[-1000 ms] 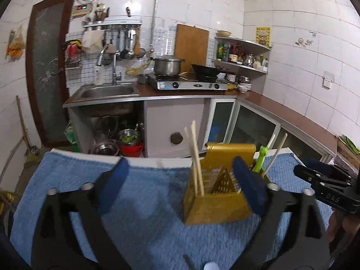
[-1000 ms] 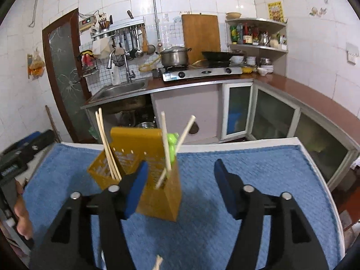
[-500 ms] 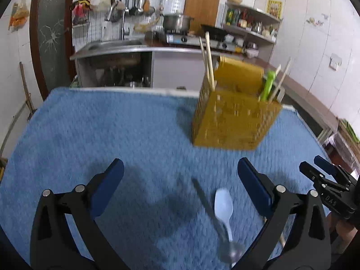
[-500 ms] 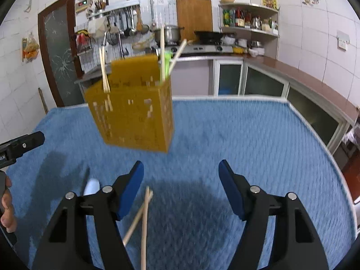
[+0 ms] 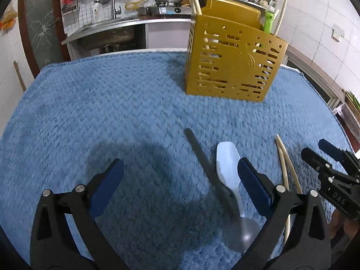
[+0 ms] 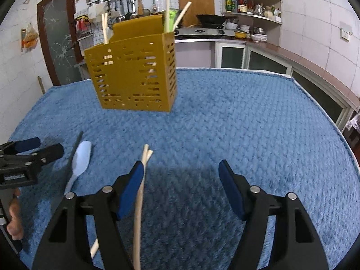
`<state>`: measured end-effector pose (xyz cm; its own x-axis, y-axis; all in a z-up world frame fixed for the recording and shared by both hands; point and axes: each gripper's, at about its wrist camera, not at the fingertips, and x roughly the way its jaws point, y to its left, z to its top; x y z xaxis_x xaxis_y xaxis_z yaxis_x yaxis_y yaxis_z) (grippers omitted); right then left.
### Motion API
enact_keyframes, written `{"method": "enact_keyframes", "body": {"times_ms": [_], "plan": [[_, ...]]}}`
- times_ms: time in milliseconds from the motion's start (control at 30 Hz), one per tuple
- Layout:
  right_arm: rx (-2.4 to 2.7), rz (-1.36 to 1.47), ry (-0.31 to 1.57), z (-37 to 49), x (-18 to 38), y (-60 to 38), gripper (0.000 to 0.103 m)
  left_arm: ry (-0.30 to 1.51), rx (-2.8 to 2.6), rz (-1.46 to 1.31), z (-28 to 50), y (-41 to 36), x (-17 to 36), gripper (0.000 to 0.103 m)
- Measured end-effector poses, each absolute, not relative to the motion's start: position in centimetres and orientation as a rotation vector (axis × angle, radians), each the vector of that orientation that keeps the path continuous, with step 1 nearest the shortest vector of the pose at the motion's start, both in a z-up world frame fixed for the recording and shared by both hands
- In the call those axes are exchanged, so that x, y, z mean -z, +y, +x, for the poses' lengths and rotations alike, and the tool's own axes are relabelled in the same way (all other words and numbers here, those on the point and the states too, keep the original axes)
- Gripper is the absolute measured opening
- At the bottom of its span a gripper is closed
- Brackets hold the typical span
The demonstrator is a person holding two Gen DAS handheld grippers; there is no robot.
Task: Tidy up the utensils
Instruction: 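Grasp a wooden chopstick with the right tool while the left tool reaches the dark spoon, then close the left tool on the dark long-handled spoon's handle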
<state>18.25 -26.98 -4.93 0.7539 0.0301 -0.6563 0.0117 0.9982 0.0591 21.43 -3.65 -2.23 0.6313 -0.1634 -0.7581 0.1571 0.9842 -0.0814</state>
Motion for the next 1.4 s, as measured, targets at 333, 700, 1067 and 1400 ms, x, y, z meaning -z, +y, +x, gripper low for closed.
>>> {"method": "enact_keyframes", "body": {"times_ms": [333,700,1067,1400], "plan": [[-0.017,0.004,0.784,19.0,5.9,-25.6,0.067,0.904,0.204,-0.018,21.3,-4.2,2.6,0.072],[-0.036,-0.003,0.851,19.6,6.3,-25.0,0.026,0.977,0.29,0.033,22.5,-5.8,3.3,0.007],[-0.051,0.045,0.931,22.1,6.2,-25.1,0.022,1.017,0.291,0.104,23.7,-7.4,3.4,0.004],[-0.057,0.067,0.903,21.8,6.2,-25.4,0.021,1.048,0.245,0.04,24.3,-6.0,3.1,0.004]]}}
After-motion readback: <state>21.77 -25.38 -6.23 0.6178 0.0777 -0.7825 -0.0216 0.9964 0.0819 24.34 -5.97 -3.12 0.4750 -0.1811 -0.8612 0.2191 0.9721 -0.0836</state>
